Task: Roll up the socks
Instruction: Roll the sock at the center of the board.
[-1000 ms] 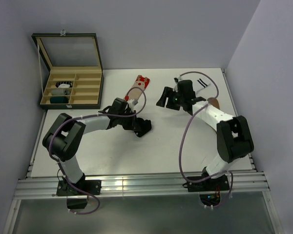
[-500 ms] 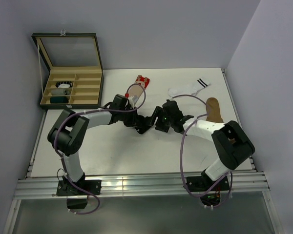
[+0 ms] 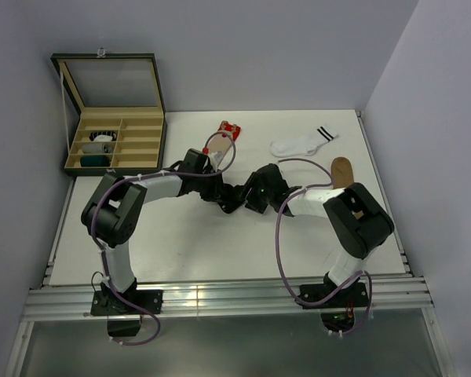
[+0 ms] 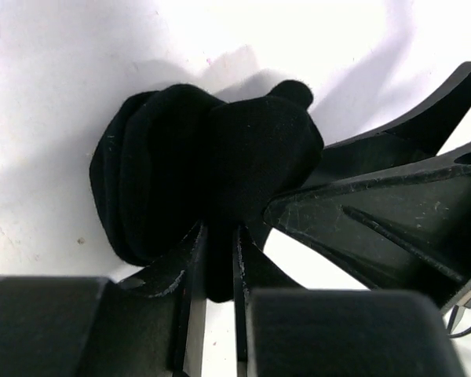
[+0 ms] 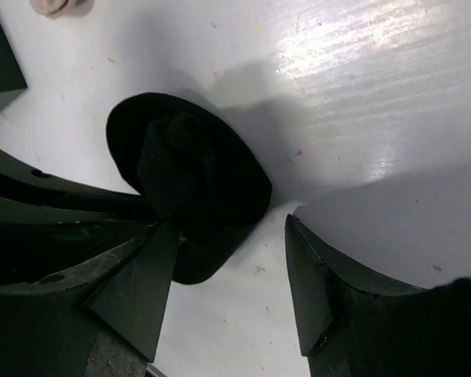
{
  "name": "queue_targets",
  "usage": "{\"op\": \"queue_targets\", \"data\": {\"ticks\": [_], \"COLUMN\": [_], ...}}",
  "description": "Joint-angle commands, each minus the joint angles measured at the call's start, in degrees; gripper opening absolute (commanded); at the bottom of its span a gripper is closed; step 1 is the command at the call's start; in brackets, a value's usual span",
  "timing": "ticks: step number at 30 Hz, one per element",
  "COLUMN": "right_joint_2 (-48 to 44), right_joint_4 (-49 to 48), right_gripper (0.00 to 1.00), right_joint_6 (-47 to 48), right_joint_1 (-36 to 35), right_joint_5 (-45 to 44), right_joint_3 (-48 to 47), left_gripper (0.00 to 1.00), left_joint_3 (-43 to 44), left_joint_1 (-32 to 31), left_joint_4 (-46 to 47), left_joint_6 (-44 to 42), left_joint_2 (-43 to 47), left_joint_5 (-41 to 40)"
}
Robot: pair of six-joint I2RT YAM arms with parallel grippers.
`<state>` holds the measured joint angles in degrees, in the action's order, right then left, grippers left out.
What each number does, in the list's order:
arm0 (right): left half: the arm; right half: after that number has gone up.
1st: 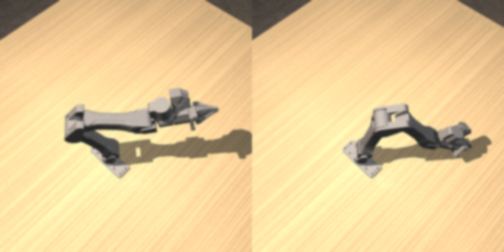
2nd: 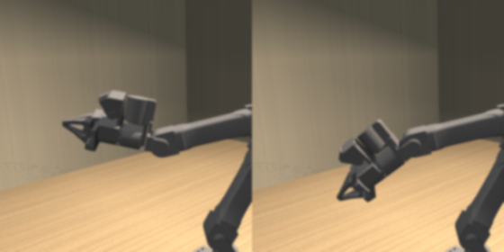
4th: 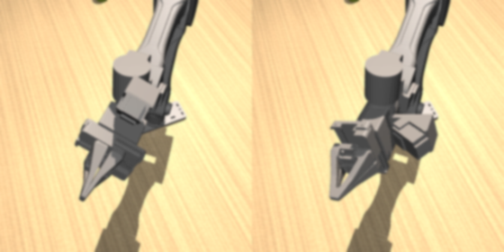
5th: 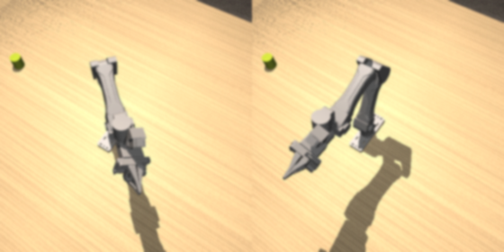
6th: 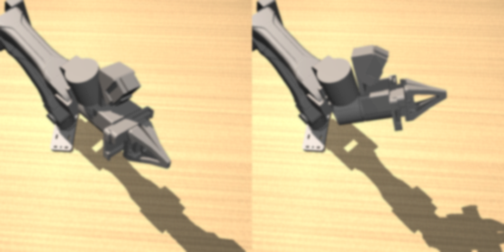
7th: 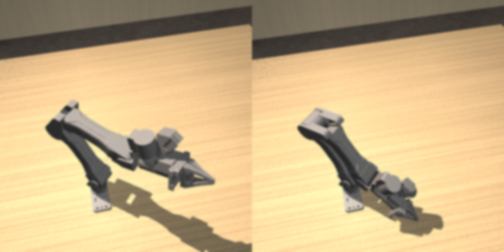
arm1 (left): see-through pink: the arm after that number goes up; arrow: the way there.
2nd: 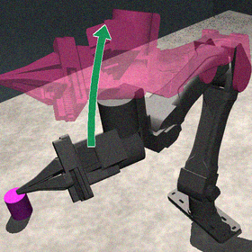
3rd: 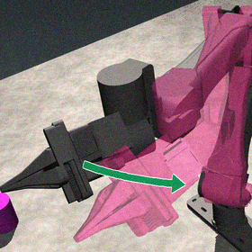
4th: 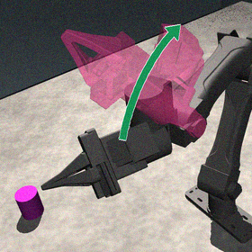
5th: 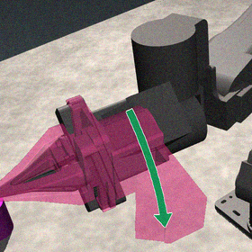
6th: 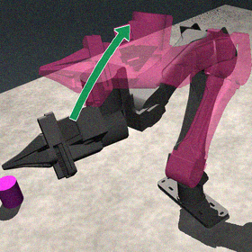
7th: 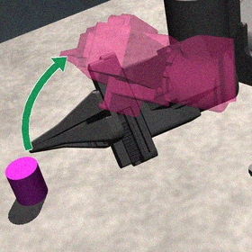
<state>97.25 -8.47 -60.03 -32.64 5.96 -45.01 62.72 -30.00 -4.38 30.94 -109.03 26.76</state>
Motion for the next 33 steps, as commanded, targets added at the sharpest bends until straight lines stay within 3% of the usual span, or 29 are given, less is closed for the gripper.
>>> {"op": "queue_targets", "data": {"ticks": [1,6,9,10,12,18,25,33], "right_joint_2": [2.0,5.3,6.2,6.3,6.0,5.0,6.8,10.9], "right_joint_4": [-2.1,-0.9,-1.0,0.3,2.4,11.2,21.1,29.9], "right_gripper": [0.63,0.54,0.31,0.14,0.00,0.00,0.00,0.00], "right_joint_6": [-1.1,-0.9,-0.4,-0.1,1.7,6.2,9.8,12.8], "right_joint_1": [-0.2,-0.2,-0.1,-0.1,-0.1,-0.1,-0.2,-0.2], "right_joint_5": [-3.8,-5.3,-5.6,-5.7,-5.9,-7.8,-7.2,-4.7], "right_joint_3": [-1.4,-3.5,-3.9,-4.3,-5.9,-10.5,-17.5,-25.7], "left_gripper": [0.19,0.25,0.30,0.33,0.40,0.55,0.66,0.66], "left_joint_3": [-1.6,-2.6,-3.3,-3.5,-4.3,-8.3,-15.4,-19.0], "left_joint_1": [0.8,0.9,0.8,0.8,0.8,-0.6,-10.9,-20.0], "left_joint_4": [-6.8,-5.8,-5.0,-4.9,-4.1,0.4,10.9,19.6], "left_joint_6": [-3.4,-3.8,-4.0,-4.0,-4.0,-5.8,-15.7,-25.7], "left_joint_2": [-5.6,-3.9,-2.2,-1.8,0.0,10.8,25.1,23.6], "left_joint_5": [-11.2,-11.6,-11.9,-12.2,-12.9,-18.4,-38.3,-45.9]}}
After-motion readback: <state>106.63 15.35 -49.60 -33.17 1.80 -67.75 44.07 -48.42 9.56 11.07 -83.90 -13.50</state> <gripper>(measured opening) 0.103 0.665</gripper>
